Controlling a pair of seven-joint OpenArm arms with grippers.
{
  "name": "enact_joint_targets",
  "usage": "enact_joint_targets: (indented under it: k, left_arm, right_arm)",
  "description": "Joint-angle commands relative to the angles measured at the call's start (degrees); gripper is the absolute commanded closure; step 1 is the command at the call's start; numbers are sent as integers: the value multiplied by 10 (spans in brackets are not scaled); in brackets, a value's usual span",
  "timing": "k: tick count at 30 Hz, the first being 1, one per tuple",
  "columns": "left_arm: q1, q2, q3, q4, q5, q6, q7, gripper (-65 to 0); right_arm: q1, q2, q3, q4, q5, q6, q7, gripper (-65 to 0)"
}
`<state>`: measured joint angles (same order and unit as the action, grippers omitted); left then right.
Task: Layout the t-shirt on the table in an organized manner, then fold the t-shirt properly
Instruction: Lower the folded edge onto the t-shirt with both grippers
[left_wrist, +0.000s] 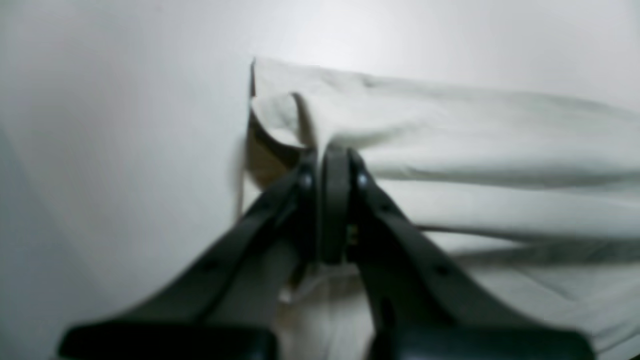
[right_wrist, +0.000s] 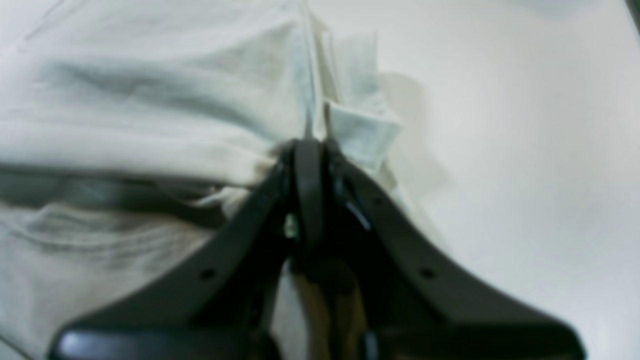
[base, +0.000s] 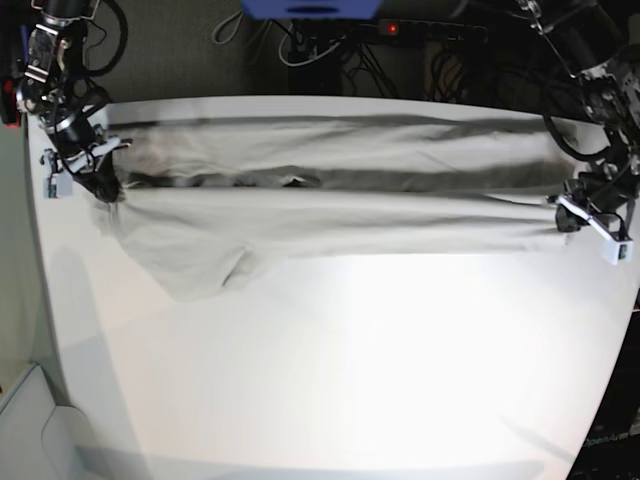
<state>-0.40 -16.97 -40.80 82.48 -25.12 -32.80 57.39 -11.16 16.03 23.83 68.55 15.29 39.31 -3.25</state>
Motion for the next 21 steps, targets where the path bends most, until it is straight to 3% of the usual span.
enact_joint_targets:
  k: [1, 10, 21]
  left_arm:
    - [-8, -11, -3, 8, -5, 0, -13, -4]
    - [-7, -5, 15, -41, 60, 0, -95, -4]
    - [-1, -7, 19, -41, 62, 0, -91, -4]
  right_arm:
    - [4, 11, 5, 6, 6, 7, 11, 0]
    - [5, 11, 5, 6, 6, 7, 11, 0]
    - [6, 12, 5, 6, 6, 7, 11, 0]
